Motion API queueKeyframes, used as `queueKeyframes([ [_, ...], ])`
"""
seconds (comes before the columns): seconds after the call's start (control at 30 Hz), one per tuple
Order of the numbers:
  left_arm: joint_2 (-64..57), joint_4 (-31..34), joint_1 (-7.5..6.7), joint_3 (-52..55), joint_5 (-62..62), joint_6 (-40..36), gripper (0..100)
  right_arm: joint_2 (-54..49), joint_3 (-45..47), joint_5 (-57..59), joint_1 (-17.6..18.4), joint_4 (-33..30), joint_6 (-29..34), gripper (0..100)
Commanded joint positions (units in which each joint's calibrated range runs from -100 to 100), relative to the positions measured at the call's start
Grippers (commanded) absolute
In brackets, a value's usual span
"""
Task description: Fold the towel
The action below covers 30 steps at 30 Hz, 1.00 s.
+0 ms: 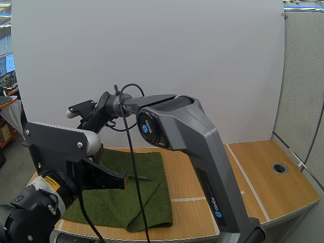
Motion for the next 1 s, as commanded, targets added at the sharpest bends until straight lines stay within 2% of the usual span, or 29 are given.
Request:
queueKeyframes([
  [0.0,-0.1,-0.3,-0.04,-0.3,-0.4,-0.4,0,3.6,-3.3,-4.1,0.6,-0.7,0.3,0],
  [0.63,-0.1,-0.9,-0.04,-0.3,-0.4,-0.4,0,9.2,-3.3,-23.4,2.0,-0.3,-2.6,0],
  [0.97,-0.1,-0.9,-0.04,-0.3,-0.2,-0.4,0,10.8,-3.3,-27.3,2.2,0.2,-2.8,0],
])
